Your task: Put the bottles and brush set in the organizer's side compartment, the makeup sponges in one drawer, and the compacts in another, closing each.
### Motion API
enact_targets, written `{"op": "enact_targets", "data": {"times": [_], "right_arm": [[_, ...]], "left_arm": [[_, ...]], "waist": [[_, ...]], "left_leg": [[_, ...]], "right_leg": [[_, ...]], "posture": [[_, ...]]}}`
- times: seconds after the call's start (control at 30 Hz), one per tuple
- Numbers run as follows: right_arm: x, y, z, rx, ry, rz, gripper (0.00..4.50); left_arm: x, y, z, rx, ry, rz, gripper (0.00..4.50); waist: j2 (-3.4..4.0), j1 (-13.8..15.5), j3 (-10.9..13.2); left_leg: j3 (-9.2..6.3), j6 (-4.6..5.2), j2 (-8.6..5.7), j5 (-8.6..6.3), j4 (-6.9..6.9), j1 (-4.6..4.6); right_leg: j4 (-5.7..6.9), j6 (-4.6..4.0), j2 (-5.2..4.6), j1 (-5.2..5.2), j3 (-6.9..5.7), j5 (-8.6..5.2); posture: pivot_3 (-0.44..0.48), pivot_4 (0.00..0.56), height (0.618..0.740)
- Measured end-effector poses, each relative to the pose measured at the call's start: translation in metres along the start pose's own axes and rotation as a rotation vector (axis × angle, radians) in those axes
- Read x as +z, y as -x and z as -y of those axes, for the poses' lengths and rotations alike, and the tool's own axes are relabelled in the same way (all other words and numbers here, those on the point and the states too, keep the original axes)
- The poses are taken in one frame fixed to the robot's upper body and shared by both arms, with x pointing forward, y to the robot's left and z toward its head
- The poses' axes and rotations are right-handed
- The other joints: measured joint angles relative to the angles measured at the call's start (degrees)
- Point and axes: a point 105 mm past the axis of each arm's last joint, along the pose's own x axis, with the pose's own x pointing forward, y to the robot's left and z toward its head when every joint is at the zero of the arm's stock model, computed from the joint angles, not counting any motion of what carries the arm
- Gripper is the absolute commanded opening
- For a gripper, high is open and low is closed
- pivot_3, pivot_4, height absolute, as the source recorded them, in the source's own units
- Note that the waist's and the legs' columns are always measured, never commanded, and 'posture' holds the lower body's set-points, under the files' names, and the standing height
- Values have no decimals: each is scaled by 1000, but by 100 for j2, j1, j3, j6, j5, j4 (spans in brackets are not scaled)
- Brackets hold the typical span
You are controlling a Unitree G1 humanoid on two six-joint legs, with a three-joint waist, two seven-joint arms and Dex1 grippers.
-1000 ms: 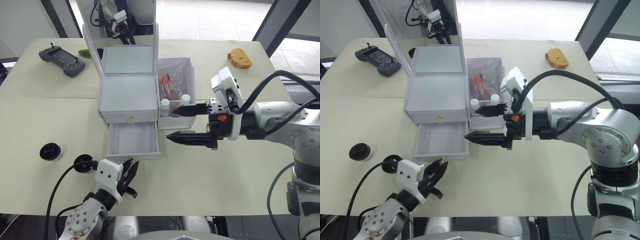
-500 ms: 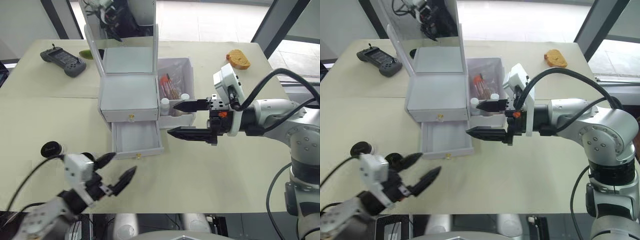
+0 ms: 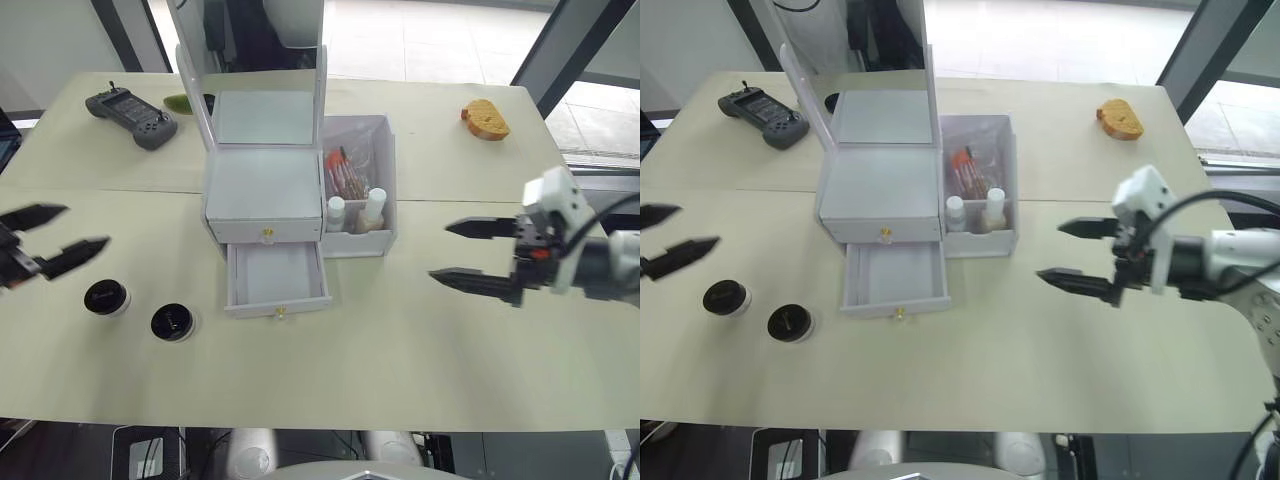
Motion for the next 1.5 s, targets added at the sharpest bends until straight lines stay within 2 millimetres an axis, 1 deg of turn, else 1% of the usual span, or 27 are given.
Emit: {"op": "enact_targets", "data": {"times": [0.03, 0.1, 0.17, 0.23, 0.33, 0.4, 0.5, 0.6, 0.67, 0.77, 0.83, 0.87, 0.93, 0.97, 1.03, 1.1, 1.2, 1.33, 1.4, 1.5], "right_arm": [[-6, 6, 2, -20, -6, -10, 4500], [-26, 23, 4, -68, -28, -65, 4500], [-38, 36, 9, -109, -41, -93, 4500], [-42, 48, 17, -160, -23, -99, 4500], [-57, 63, 31, -252, -25, -113, 4500], [-67, 68, 38, -298, -40, -101, 4500], [-74, 70, 41, -321, -49, -99, 4500], [-73, 71, 43, -326, -35, -93, 4500], [-66, 70, 45, -328, -17, -71, 4500], [-47, 64, 45, -281, 11, -24, 4500], [-34, 56, 38, -193, -12, -7, 4500], [-24, 49, 33, -133, -27, 12, 4500], [6, 33, 20, 11, -5, 50, 4500], [23, 27, 12, 82, 31, 67, 4500], [56, 14, -6, 214, 125, 99, 4500], [73, 6, -12, 280, 175, 110, 4500], [86, -8, -18, 378, 189, 99, 4500], [97, -26, -23, 467, 222, 78, 4500], [102, -33, -23, 487, 235, 79, 4500], [102, -41, -23, 497, 245, 56, 4500]], "left_arm": [[0, 3, -10, 22, -15, -7, 4484], [-4, 12, -35, 80, -42, -27, 4484], [-14, 16, -49, 111, -35, -47, 4484], [-24, 17, -54, 117, -32, -76, 4484], [-31, 17, -60, 119, -33, -101, 4484], [-34, 16, -62, 115, -34, -119, 4484], [-34, 13, -62, 98, -42, -127, 4484], [-29, 10, -63, 98, -47, -114, 4484], [-30, 8, -64, 96, -37, -121, 4484], [-31, 4, -62, 87, 9, -113, 4484], [-32, 4, -60, 68, 35, -112, 4484], [-33, 5, -58, 51, 46, -118, 4484], [-42, 11, -45, -27, 76, -156, 4484], [-47, 13, -37, -73, 96, -172, 4484], [-59, 25, -19, -140, 142, -203, 4484], [-66, 35, -4, -166, 176, -204, 4484], [-70, 46, 23, -180, 215, -169, 4484], [-73, 58, 62, -169, 268, -158, 4484], [-76, 59, 84, -173, 294, -164, 4484], [-77, 52, 112, -160, 312, -153, 4484]], "waist": [[0, -5, 0], [3, -2, 0], [4, -6, 0], [3, -20, 1], [-13, -7, 2], [-20, 2, 1], [-20, 10, 0], [-20, 8, 0], [-20, -9, 0], [-20, -22, 0], [-20, -39, 1], [-20, -55, 1], [-1, -151, 9], [8, -177, 15], [6, -257, 18], [-4, -280, 20], [-8, -270, 22], [-13, -252, 21], [-13, -227, 21], [-14, -187, 20]], "left_leg": [[3, 0, 0, 0, -8, 3], [5, -1, 0, 1, -18, 8], [7, -3, 0, 2, -20, 12], [7, -24, 0, 15, -19, 12], [5, -69, 1, 40, -19, 12], [5, -75, 1, 45, -16, 12], [4, -80, 1, 48, -17, 15], [4, -81, 1, 49, -21, 15], [4, -80, 1, 49, -21, 16], [2, -81, 1, 50, -20, 18], [2, -81, 1, 50, -20, 19], [1, -81, 1, 50, -21, 18], [5, -83, 2, 51, -21, 21], [5, -84, 2, 51, -24, 23], [-1, -84, 9, 51, -35, 30], [2, -84, 10, 51, -31, 28], [6, -84, 9, 51, -27, 22], [7, -85, 9, 52, -21, 7], [7, -86, 9, 52, -17, 4], [6, -85, 8, 52, -12, -3]], "right_leg": [[-1, 0, -2, 0, 1, 0], [1, 0, 0, 0, 0, -2], [7, 2, -1, 1, 0, -3], [9, 3, 0, 2, 0, -2], [12, 6, -2, 6, 1, 1], [13, 9, -3, 10, 1, 5], [22, 9, -2, 10, 1, 6], [23, 11, -1, 11, 1, 6], [24, 12, -1, 11, 1, 7], [30, 14, 0, 12, 1, 8], [30, 14, 0, 13, 2, 8], [30, 13, 0, 13, 2, 8], [30, 12, -3, 15, 9, 9], [34, 10, -2, 12, 9, 9], [49, 7, 2, 5, 3, 5], [64, 2, 0, -3, 3, -7], [70, -3, -4, -19, 4, -9], [81, -4, -3, -43, 5, -9], [81, -5, -2, -48, 6, -9], [81, -5, -1, -52, 6, -8]], "posture": [[0, 150, 705], [0, 150, 705], [0, 150, 705], [0, 150, 705], [0, 150, 705], [0, 150, 705], [0, 150, 705], [0, 150, 705], [0, 150, 705], [0, 150, 705], [0, 150, 705], [0, 150, 705], [0, 150, 705], [0, 150, 705], [0, 150, 705], [0, 150, 705], [0, 150, 705], [0, 150, 705], [0, 150, 705], [0, 150, 705]]}}
